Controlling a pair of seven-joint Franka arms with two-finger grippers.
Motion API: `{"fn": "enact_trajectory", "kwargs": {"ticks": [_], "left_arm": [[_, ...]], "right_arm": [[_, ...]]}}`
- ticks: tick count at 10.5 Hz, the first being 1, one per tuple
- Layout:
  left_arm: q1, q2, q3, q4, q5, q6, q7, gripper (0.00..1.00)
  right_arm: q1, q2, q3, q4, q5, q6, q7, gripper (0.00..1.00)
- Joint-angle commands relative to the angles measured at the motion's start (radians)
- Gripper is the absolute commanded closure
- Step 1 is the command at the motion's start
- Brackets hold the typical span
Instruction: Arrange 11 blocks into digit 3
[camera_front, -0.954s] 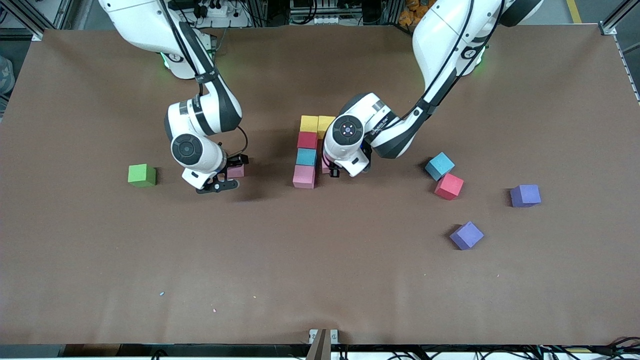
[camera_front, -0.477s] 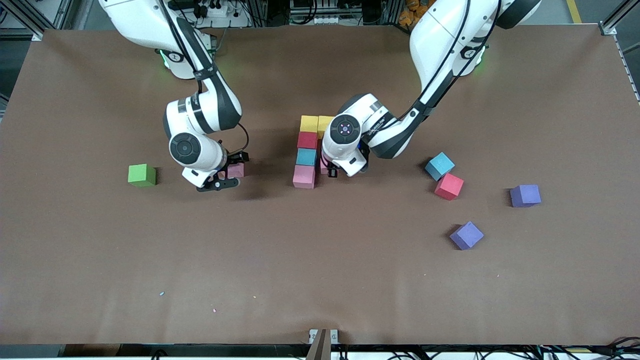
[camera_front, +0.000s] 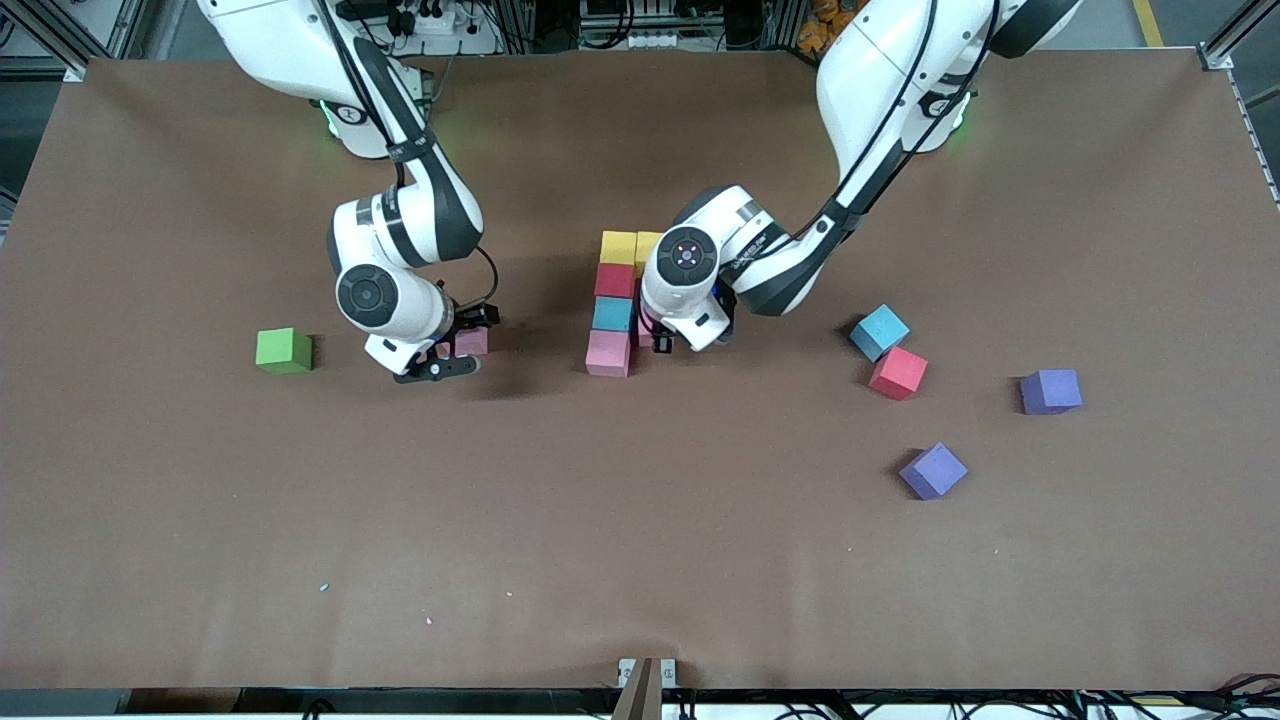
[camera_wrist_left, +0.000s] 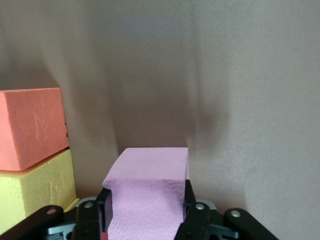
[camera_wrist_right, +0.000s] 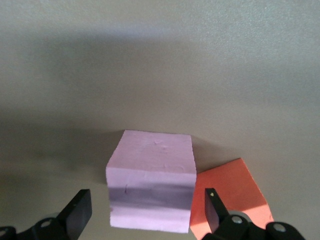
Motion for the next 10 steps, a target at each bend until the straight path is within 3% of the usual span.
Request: {"fn": "enact_trajectory", "kwargs": {"ticks": [1, 3, 4, 5, 8, 10], "left_arm": [[-0.014, 0.003, 0.006, 0.008, 0.031, 0.01, -0.03, 1.0], [-0.014, 0.006, 0.007, 0.008, 0.031, 0.01, -0.027, 1.0], [-0.014, 0.006, 0.006, 0.01, 0.031, 0.01, -0.02, 0.93], [-0.015, 0.006, 0.007, 0.01, 0.034, 0.011, -0.018, 0.9], [-0.014, 0.013, 0.006, 0.013, 0.066, 0.011, -0.018, 0.87], [-0.014, 0.015, 0.006, 0.014, 0.065, 0.011, -0.018, 0.87]], "right_arm": [[-0.001, 0.001, 0.003, -0.015, 0.025, 0.02, -0.024, 0.0], [0.002, 0.009, 0.006, -0.033, 0.055, 0.052, -0.025, 0.0], [0.002, 0.009, 0.029, -0.058, 0.057, 0.097, -0.025, 0.0], [0.002, 0.009, 0.038, -0.079, 0.057, 0.135, -0.027, 0.13], [-0.003, 0.009, 0.044, -0.07, 0.057, 0.129, -0.048, 0.95], [-0.007, 0.007, 0.044, -0.021, 0.057, 0.09, -0.044, 1.0]]}}
